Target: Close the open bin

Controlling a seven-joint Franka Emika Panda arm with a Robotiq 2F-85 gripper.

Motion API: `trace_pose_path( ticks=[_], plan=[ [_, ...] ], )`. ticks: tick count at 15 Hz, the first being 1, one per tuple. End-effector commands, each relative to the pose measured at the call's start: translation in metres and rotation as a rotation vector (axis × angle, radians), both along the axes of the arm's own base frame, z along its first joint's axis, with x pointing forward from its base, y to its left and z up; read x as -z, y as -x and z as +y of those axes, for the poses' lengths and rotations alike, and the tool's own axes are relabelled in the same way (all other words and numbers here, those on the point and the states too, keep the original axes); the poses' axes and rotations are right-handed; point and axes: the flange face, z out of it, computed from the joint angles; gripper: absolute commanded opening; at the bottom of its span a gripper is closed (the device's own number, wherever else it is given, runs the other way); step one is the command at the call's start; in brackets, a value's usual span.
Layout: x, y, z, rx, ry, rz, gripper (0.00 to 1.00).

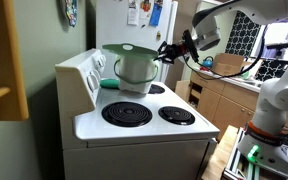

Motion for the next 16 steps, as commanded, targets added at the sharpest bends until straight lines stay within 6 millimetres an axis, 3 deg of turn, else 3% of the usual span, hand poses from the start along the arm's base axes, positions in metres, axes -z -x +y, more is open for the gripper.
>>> trace_pose_path(
  ticks=[1, 6, 16],
  plan=[
    [0.001, -0.003, 0.005, 0.022, -0.152, 0.123, 0.04],
    [0.011, -0.011, 0.011, 0.134, -0.224, 0.308, 0.04],
    [0.001, -0.017, 0.02, 0.218, -0.391, 0.575, 0.04]
  ],
)
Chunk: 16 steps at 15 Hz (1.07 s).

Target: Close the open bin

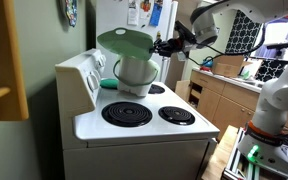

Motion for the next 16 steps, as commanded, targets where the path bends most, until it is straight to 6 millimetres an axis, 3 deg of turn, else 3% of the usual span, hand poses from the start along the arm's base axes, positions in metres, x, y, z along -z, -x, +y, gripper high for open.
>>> trace_pose_path(
  ticks=[1, 7, 9, 10, 16],
  plan=[
    [0.02, -0.007, -0.004, 0.064, -0.078, 0.151, 0.04],
    [0.037, -0.008, -0.006, 0.173, -0.171, 0.319, 0.04],
    [0.037, -0.009, -0.01, 0.233, -0.194, 0.351, 0.04],
    [0.013, -0.007, -0.004, 0.145, -0.199, 0.281, 0.14],
    [0.026, -0.011, -0.009, 0.202, -0.197, 0.323, 0.14]
  ],
)
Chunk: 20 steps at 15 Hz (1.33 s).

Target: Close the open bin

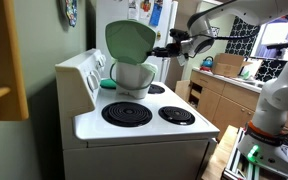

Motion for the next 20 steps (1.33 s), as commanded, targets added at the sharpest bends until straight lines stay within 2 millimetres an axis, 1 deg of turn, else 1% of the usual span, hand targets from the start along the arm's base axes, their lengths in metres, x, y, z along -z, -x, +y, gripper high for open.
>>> trace_pose_path(
  ticks=[1, 6, 12, 16, 20],
  plan=[
    [0.0, 0.0, -0.001, 0.0, 0.0, 0.001, 0.04],
    [0.0, -0.003, -0.006, 0.061, -0.095, 0.129, 0.04],
    [0.011, -0.003, -0.003, 0.101, -0.147, 0.323, 0.04],
    [0.012, -0.004, -0.008, 0.133, -0.172, 0.385, 0.04],
    [0.021, -0.004, -0.014, 0.173, -0.167, 0.452, 0.04]
  ],
)
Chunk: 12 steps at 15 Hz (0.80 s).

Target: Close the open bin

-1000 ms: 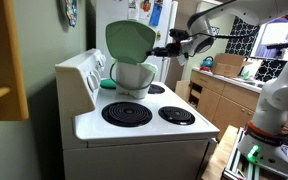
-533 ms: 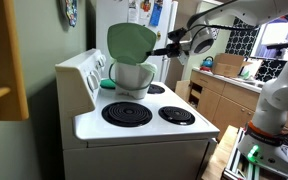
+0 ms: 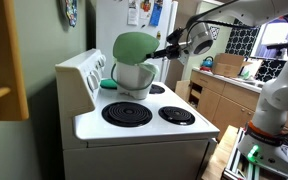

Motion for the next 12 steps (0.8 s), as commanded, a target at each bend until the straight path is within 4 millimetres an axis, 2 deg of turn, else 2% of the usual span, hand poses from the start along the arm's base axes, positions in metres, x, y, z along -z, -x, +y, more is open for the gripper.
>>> trace_pose_path(
  ticks=[1, 6, 7, 8, 12],
  plan=[
    [0.013, 0.002, -0.007, 0.032, 0.022, 0.085, 0.04],
    [0.013, 0.002, -0.011, 0.038, -0.002, 0.136, 0.04],
    [0.013, 0.002, -0.012, 0.039, 0.0, 0.143, 0.28],
    [0.012, 0.002, -0.013, 0.039, 0.001, 0.148, 0.4],
    [0.02, 0.004, -0.023, 0.039, 0.043, 0.167, 0.69]
  ],
)
